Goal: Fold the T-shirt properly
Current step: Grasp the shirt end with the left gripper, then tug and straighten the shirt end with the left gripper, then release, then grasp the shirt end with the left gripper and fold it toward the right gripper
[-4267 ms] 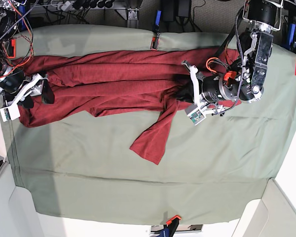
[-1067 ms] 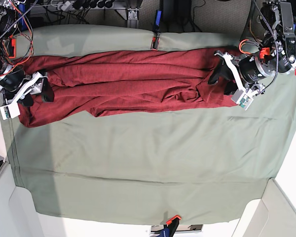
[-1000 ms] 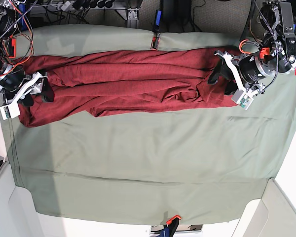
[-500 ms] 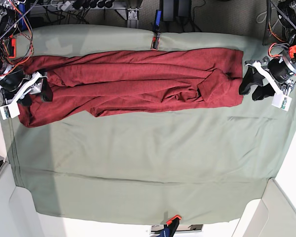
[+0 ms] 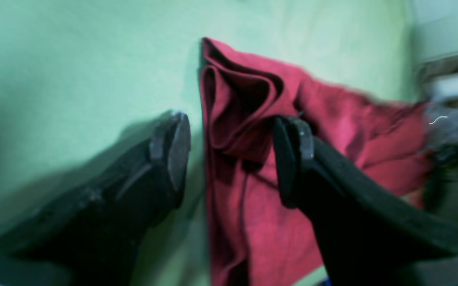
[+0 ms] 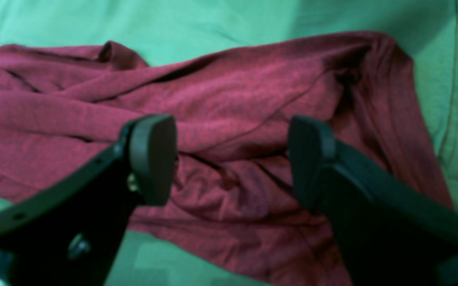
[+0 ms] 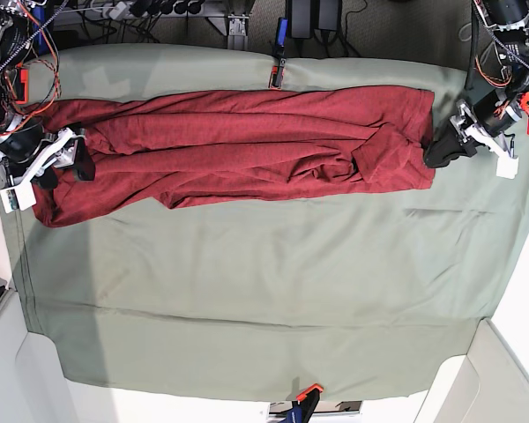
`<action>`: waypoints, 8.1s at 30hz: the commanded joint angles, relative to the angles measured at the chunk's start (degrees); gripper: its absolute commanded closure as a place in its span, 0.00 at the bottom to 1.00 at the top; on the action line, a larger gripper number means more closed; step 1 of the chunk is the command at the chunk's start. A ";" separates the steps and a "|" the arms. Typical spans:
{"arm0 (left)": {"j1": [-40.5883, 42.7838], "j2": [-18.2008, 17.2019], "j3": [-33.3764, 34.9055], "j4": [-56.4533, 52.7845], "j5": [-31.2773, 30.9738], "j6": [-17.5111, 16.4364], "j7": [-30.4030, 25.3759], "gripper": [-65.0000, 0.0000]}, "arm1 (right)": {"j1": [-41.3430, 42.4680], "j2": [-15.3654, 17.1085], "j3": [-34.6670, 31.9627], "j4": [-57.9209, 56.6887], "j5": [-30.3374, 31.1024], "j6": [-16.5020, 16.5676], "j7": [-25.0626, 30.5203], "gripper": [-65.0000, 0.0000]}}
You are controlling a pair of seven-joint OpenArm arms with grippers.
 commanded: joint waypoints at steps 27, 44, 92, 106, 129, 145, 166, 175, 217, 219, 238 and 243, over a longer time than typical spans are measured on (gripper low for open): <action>-0.90 -0.26 13.46 -1.81 -13.98 -0.08 14.82 0.44 | 0.59 0.76 0.26 1.07 2.40 0.04 0.66 0.33; -0.87 3.34 14.99 -1.79 -13.55 -0.08 15.56 1.00 | 0.59 0.50 0.26 1.07 2.40 0.04 0.72 0.33; -0.39 -8.55 7.34 13.55 9.33 -0.08 7.82 0.51 | 0.61 0.50 0.26 1.07 3.23 0.04 1.33 0.33; -2.43 -12.94 6.86 -1.01 -0.20 -0.08 7.54 0.44 | 0.59 0.52 0.26 1.07 3.08 0.07 1.11 0.33; -2.80 -13.22 5.46 -6.05 -11.82 -0.08 12.83 0.44 | 0.61 0.50 0.26 1.07 3.34 0.04 1.11 0.33; -2.78 -5.99 11.93 -6.05 -9.99 -0.08 14.27 0.44 | 0.61 0.50 0.26 1.07 3.48 0.04 1.14 0.33; -2.84 -6.38 1.25 -0.15 18.36 -0.08 -3.96 1.00 | 0.61 0.50 0.26 1.07 3.30 0.07 1.60 0.33; -5.07 -12.57 0.96 -0.13 29.79 -0.08 -10.73 1.00 | 0.61 0.50 0.26 1.07 3.30 0.07 2.01 0.33; 4.33 7.65 29.79 42.07 24.65 0.20 -4.02 0.43 | 0.61 0.52 0.26 0.39 3.45 0.11 1.09 0.33; 4.37 7.65 29.79 42.07 17.94 -0.08 -2.25 0.43 | 0.61 0.52 0.26 0.22 2.34 0.09 1.11 0.33; 4.15 8.74 27.10 42.12 4.37 -0.08 1.07 0.43 | 1.90 0.46 -13.44 -14.78 5.16 0.85 5.20 0.33; 4.17 8.74 19.21 42.12 3.37 -0.08 1.07 0.43 | 2.75 0.46 -18.38 -14.75 3.85 0.42 5.11 0.33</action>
